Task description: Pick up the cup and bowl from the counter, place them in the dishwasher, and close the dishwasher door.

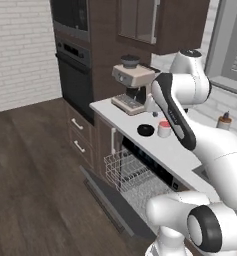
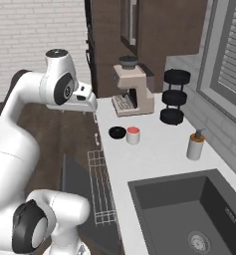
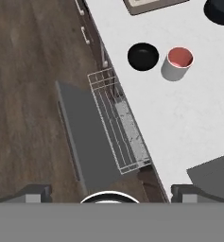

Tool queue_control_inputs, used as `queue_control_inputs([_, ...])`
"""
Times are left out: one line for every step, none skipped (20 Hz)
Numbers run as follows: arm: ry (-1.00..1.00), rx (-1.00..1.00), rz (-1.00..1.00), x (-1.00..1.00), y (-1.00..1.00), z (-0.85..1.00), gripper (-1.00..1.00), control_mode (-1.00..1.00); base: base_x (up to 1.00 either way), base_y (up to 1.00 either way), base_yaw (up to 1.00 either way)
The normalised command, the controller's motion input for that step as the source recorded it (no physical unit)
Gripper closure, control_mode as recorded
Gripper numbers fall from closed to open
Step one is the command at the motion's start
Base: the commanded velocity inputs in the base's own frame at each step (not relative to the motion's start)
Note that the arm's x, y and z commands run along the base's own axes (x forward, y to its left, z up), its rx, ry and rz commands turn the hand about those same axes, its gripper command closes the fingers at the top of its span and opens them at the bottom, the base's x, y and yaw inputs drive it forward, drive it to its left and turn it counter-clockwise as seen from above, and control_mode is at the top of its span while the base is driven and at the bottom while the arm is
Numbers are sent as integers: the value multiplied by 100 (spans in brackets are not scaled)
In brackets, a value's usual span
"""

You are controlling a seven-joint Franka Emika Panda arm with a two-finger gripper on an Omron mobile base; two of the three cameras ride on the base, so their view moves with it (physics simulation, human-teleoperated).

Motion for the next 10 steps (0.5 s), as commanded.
queue_control_inputs([0,0,1,0,-59,-5,-100,-100,0,0,0])
queue_control_inputs([0,0,0,0,-64,-4,-100,-100,0,0,0])
queue_control_inputs([0,0,0,1,-70,-6,-100,-100,0,0,0])
queue_control_inputs([0,0,0,8,-72,-7,-100,-100,0,0,0])
queue_control_inputs([1,0,0,25,-74,-11,-100,-100,0,0,0])
queue_control_inputs([4,0,0,46,-73,-18,-100,-100,0,0,0])
queue_control_inputs([5,0,0,50,-73,-24,-100,-100,0,0,0])
queue_control_inputs([6,0,0,57,-73,-28,-100,-100,0,0,0])
queue_control_inputs([7,0,0,63,-72,-31,-100,-100,0,0,0])
queue_control_inputs([7,0,0,65,-71,-36,-100,-100,0,0,0])
